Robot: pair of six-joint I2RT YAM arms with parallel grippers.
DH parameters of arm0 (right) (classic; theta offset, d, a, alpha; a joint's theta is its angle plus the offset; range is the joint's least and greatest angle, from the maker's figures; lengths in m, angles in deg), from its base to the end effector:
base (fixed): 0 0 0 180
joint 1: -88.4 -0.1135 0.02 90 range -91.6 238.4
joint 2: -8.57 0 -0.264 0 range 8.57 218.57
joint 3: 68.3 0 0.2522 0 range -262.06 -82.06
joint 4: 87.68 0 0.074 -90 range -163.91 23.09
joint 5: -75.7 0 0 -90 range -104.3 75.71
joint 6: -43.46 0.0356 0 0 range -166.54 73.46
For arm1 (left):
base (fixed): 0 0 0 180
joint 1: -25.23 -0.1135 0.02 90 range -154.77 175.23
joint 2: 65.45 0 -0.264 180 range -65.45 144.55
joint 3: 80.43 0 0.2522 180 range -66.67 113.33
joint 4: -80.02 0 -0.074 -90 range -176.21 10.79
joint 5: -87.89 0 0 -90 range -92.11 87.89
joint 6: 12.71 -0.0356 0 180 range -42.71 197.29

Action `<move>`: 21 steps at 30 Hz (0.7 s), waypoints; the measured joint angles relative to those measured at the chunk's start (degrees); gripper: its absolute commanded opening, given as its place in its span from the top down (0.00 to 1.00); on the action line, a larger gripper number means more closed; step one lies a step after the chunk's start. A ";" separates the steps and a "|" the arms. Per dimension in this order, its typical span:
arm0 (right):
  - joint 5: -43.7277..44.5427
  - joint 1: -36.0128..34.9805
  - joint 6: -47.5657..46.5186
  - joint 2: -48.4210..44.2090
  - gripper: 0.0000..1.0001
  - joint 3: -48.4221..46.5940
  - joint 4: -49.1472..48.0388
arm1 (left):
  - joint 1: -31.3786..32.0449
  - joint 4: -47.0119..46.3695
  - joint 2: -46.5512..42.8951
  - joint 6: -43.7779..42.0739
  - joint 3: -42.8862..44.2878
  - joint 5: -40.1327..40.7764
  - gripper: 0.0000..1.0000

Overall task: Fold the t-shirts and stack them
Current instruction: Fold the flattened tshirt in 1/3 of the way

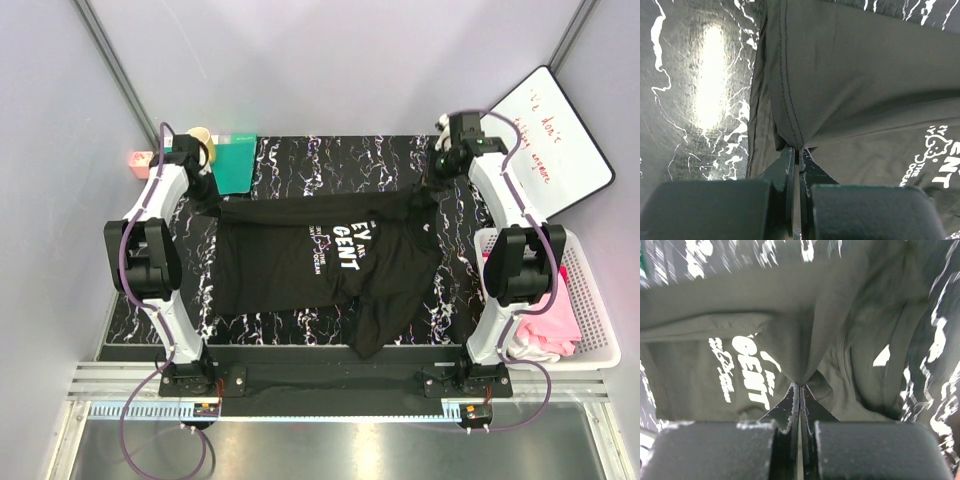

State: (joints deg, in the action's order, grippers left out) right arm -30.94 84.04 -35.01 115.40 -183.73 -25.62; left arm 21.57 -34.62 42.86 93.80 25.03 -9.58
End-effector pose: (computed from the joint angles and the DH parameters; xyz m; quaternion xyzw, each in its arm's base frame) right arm 0.4082 0.0413 0.3170 0.0135 0.9406 0.1790 0.2882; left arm 0.3949 0.0206 0.2501 -0.1595 0.9669 -0.0847 0.1803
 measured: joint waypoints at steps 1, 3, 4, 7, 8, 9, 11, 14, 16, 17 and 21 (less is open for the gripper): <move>-0.20 0.00 0.17 -0.11 1.00 1.86 0.20 | 0.00 0.17 0.00 0.00 -0.20 -0.02 1.00; -0.57 0.00 0.57 -0.15 1.00 4.94 0.74 | -0.02 0.83 0.11 0.02 -0.39 0.09 1.00; -0.72 0.00 0.76 -0.15 1.00 6.19 0.94 | -0.02 1.11 0.24 0.04 -0.42 0.17 1.00; -1.31 0.00 1.14 -0.15 1.00 8.22 1.60 | -0.02 1.75 0.92 0.28 -0.42 0.46 1.00; -1.51 0.00 1.16 -0.15 1.00 8.44 1.92 | -0.04 2.01 1.36 0.39 -0.39 0.61 1.00; -1.55 0.00 1.18 -0.15 1.00 8.50 2.25 | -0.04 2.38 1.88 0.44 -0.35 0.81 1.00; -1.66 0.00 1.14 -0.15 1.00 8.61 2.97 | -0.07 3.02 3.26 0.46 -0.35 1.25 1.00; -1.90 0.00 1.07 -0.15 1.00 9.09 4.37 | -0.07 3.82 4.98 0.46 -0.35 1.73 1.00; -1.95 0.00 0.90 -0.02 1.00 9.94 5.60 | -0.07 4.52 5.79 0.48 -0.44 1.95 1.00; -1.92 0.00 0.87 0.09 1.00 10.58 6.08 | -0.07 4.63 5.92 0.52 -0.50 2.05 0.97; -1.81 0.00 0.94 1.09 0.97 12.81 8.70 | -0.07 5.11 5.99 1.01 -1.70 2.47 0.35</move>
State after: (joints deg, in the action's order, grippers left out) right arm -32.75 84.04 -34.07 116.49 -170.92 -16.92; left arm 21.50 -29.51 48.85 94.80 23.33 -7.11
